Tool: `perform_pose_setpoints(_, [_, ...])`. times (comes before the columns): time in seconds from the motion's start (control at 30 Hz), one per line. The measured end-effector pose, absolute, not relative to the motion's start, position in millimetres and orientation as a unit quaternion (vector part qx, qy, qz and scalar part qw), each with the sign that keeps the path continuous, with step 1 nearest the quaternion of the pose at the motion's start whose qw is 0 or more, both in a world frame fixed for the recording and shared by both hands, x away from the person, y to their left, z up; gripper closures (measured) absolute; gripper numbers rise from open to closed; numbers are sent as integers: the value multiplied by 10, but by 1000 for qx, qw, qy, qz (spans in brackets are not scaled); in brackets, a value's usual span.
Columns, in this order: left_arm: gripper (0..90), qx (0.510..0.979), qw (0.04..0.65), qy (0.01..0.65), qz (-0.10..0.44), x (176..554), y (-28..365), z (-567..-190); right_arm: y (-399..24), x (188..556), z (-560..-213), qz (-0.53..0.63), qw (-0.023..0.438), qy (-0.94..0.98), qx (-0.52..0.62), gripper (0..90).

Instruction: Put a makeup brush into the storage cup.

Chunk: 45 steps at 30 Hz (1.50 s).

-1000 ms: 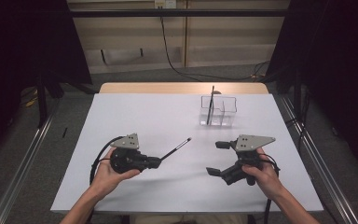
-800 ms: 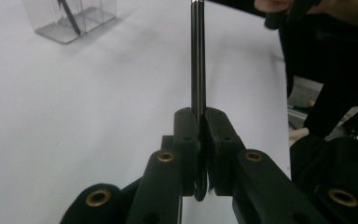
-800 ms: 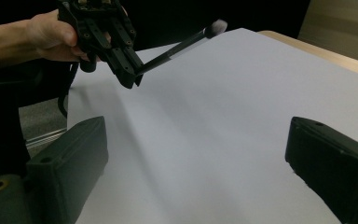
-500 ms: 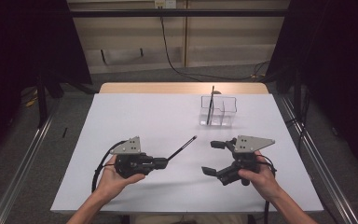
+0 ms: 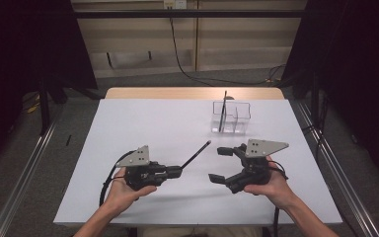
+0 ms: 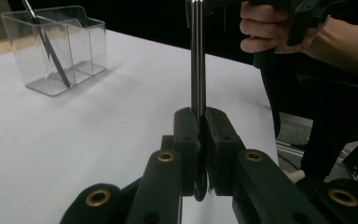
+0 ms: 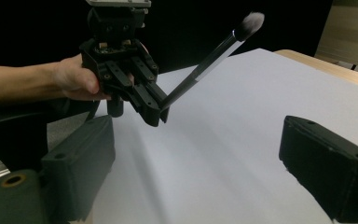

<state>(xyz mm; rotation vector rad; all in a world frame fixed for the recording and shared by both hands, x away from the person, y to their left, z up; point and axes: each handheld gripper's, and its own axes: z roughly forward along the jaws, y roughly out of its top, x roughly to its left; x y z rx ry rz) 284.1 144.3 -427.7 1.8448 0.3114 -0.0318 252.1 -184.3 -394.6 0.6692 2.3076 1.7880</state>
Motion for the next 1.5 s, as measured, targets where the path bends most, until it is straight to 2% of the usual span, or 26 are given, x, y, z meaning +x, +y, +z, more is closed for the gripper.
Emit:
perform_pose_setpoints(0.17, [840, 788, 602, 128, -11, 2831, 1422, -4283, -1780, 2594, -3896, 602, 78, 762, 226, 143])
perform_pose_setpoints(0.4, [840, 786, 605, 125, -11, 2832, 1410, -4295, -1725, 2640, -3896, 616, 81, 753, 219, 308])
perform_pose_setpoints(0.67, [840, 793, 597, 117, -20, 2821, 1312, -4354, -1729, 2659, -3920, 621, 77, 749, 218, 437])
perform_pose_setpoints(1.13, [839, 797, 594, 105, -21, 2815, 1291, -4378, -1724, 2724, -3966, 634, 26, 745, 208, 768])
perform_pose_setpoints(1.5, [820, 808, 581, 99, -10, 2822, 1242, -4438, -1720, 2738, -3988, 635, -13, 744, 207, 838])
